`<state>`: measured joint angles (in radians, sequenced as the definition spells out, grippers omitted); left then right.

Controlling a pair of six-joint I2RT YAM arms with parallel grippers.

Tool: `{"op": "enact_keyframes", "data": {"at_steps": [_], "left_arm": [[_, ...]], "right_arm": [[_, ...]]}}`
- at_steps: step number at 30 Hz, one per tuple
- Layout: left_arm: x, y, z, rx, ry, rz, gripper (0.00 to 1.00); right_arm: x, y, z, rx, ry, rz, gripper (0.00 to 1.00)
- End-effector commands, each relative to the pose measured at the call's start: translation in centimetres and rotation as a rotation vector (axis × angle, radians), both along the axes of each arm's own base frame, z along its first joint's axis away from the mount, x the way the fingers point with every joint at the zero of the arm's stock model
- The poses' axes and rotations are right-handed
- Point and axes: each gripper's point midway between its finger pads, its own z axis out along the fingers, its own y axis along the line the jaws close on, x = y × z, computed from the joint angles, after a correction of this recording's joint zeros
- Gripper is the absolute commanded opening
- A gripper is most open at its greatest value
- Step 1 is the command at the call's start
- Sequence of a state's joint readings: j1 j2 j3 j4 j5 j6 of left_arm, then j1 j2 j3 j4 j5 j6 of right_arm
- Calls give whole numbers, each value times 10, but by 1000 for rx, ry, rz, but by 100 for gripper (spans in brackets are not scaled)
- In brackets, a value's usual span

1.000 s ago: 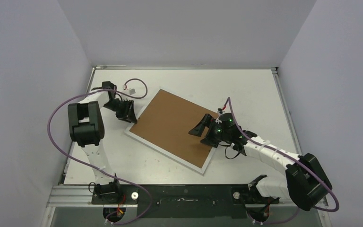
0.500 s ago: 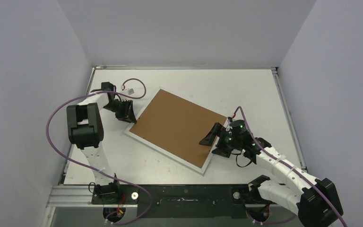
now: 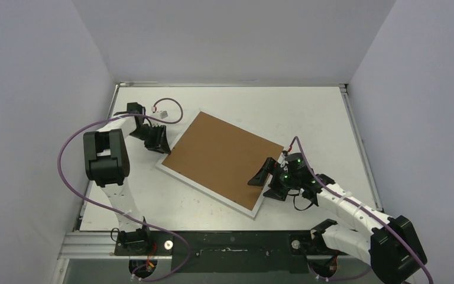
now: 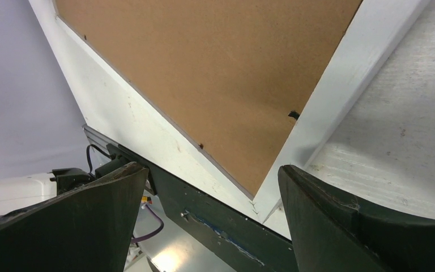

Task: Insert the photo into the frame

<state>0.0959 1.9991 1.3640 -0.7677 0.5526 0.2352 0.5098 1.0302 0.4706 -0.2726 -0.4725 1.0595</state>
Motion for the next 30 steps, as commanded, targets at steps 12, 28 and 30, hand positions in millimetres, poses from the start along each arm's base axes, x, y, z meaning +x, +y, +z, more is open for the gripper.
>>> {"op": "enact_keyframes", "data": {"at_steps": [12,28,30], "left_arm": [[-4,5,-12,72,-3,-27,26],[-3,6,-8,71,-12,-34,23],[-3,6,-8,70,-14,-36,23]], "right_arm": [[12,2,-5,22,-31,-42,88],[24,0,-10,15,-50,-76,86],[25,0,-11,13,-50,-77,86]]}}
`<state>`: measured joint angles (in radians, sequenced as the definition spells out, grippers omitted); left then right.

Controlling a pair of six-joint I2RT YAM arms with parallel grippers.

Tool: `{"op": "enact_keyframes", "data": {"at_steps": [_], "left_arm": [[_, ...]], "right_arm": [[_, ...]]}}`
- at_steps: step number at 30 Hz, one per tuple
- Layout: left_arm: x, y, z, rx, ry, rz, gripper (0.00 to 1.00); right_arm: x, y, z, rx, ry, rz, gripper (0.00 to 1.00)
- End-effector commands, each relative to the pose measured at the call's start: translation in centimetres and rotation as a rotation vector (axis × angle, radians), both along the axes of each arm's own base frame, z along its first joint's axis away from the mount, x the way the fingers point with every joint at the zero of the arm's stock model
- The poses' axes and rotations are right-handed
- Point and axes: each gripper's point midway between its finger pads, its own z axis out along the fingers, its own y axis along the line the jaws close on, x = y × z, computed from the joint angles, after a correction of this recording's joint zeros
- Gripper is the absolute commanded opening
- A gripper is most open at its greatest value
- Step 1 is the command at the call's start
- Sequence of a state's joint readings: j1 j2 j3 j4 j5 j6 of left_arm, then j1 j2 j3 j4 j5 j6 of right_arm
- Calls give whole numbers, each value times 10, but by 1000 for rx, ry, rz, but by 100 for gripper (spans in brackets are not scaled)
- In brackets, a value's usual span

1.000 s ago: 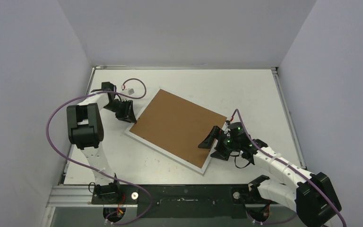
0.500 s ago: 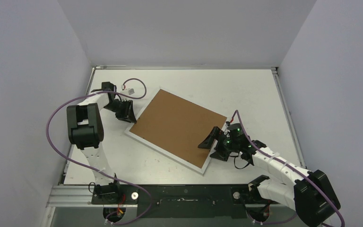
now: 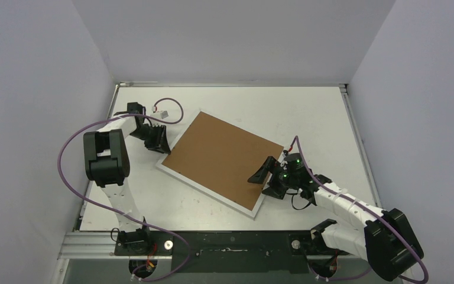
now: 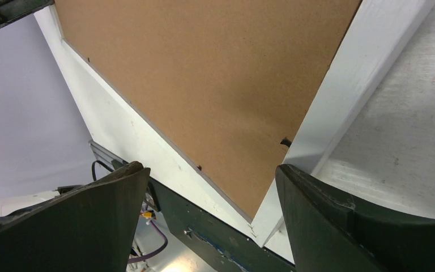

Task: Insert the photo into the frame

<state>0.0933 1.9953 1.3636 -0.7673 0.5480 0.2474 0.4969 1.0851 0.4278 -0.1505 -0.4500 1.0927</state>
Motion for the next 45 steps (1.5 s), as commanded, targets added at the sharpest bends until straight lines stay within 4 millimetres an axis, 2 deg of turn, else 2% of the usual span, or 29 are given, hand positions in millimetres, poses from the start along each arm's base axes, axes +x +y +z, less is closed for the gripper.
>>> {"op": "enact_keyframes", "data": {"at_steps": [1,29,31,33,35,37,40,45], "left_arm": [[-3,5,-7,61,-6,-23,23],[-5,-1,-6,39,-7,-49,18],[-4,-1,-4,36,-8,-52,18],[-4,-2,-1,29,-9,-54,19],[-2,-1,4,25,-13,-58,20],[0,1,12,20,-22,-58,21],[3,3,27,7,-36,-59,24],[17,0,49,-17,-78,-54,41]], "right_arm": [[13,0,3,2,-42,-26,85],[16,2,-16,-39,-15,9,83],[21,8,-9,-26,-29,22,83],[30,16,8,-8,-69,44,84],[51,20,41,-1,-144,51,87],[68,17,67,-22,-205,50,90],[86,-1,87,-56,-246,16,91],[100,-49,80,-107,-241,-68,92]]}}
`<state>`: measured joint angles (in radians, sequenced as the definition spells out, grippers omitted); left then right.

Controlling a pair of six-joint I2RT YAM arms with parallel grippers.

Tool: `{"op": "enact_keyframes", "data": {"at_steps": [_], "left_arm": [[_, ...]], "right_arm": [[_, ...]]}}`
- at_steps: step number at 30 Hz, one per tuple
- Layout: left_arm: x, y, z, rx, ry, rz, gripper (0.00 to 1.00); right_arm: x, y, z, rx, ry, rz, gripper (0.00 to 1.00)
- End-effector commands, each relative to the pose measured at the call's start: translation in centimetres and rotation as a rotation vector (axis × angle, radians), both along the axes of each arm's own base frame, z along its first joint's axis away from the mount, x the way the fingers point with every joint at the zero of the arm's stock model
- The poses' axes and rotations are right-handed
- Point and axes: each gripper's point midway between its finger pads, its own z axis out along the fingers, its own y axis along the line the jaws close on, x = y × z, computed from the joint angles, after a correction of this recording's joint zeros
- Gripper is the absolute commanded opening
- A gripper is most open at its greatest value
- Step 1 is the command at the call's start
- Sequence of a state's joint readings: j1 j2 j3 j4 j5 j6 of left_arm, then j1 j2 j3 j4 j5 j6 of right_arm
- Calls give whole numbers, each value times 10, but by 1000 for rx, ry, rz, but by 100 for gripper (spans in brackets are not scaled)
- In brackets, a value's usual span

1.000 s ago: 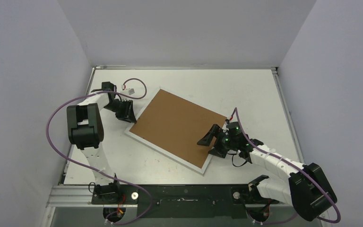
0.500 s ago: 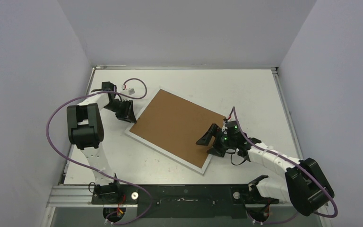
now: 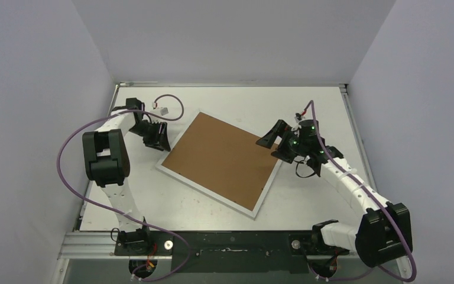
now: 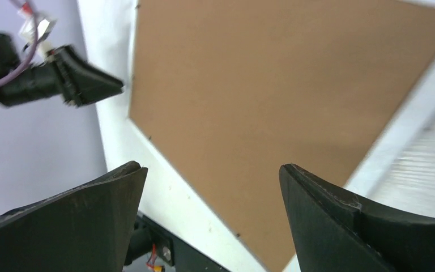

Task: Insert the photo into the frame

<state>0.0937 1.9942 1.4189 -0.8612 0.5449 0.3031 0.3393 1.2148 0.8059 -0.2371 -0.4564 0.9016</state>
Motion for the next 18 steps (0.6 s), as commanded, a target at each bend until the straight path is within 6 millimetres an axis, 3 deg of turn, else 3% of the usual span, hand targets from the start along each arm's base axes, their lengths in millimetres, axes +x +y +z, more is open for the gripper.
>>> {"op": "enact_keyframes", "data": {"at_steps": [1,8,17,18], "left_arm": [[24,-4,39,-36,-92,-4,44],[51,-18,40,-44,-117,2,55],[93,-37,21,-32,-118,8,55],[93,-47,19,-29,-119,-13,55]], "right_arm": [[2,-45,-15,-76,24,-59,92],[18,-69,-29,-70,24,-105,92],[59,-78,-37,-101,-26,-135,90],[66,-82,-35,-133,-42,-143,90]]}}
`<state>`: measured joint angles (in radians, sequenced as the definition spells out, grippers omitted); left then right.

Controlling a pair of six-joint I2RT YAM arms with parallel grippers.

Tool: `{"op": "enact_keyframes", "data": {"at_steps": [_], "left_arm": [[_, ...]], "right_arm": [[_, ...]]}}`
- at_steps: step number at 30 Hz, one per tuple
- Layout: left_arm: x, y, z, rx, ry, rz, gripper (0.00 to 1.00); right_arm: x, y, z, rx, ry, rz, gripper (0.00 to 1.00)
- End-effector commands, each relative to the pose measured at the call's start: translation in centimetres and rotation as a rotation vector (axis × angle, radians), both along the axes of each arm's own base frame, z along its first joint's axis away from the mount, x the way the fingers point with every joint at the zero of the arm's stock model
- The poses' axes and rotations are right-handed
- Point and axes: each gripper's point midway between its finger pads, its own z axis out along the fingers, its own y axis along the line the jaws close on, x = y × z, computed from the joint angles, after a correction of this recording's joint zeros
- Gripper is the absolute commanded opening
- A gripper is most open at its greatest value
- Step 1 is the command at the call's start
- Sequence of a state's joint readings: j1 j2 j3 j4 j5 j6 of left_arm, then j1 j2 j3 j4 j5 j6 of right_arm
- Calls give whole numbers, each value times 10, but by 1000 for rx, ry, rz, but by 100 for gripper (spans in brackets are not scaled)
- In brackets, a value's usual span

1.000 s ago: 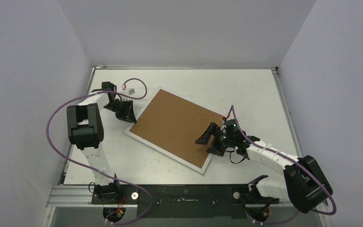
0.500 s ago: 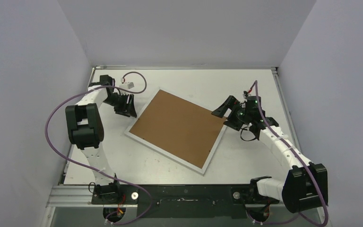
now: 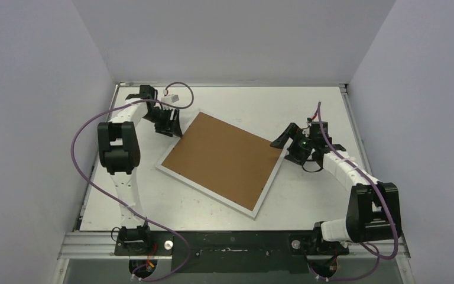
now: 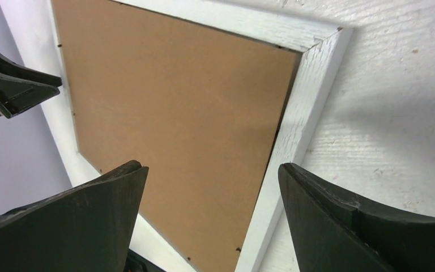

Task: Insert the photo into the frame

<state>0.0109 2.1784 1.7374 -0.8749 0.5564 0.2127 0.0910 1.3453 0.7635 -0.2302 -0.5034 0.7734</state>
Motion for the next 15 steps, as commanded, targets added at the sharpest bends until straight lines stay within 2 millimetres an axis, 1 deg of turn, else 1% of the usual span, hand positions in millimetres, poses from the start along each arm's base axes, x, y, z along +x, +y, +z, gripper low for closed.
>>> {"op": "enact_keyframes", "data": {"at_steps": [1,4,5,6,7,8,10,13,15], "left_arm": [[21,-16,6,-1,-46,-14,55],[22,-16,1,4,-36,-21,55],[22,-16,1,3,-34,-23,55],[22,-16,0,4,-32,-23,55],[22,-16,-1,4,-30,-23,54],[22,-16,0,4,-30,-23,54],[22,-16,3,0,-33,-23,54],[23,-17,12,-8,-47,-29,54],[23,-19,19,-17,-53,-38,54]], "right_arm": [[44,-12,22,-106,-150,-7,90],[65,-22,22,-187,-175,-18,92],[71,-24,22,-206,-182,-18,92],[76,-24,17,-220,-175,-13,92],[83,-22,18,-239,-186,-7,91],[87,-19,19,-264,-195,4,90],[90,-6,21,-300,-210,44,86],[87,17,17,-370,-202,117,76],[82,27,11,-421,-189,154,68]]}}
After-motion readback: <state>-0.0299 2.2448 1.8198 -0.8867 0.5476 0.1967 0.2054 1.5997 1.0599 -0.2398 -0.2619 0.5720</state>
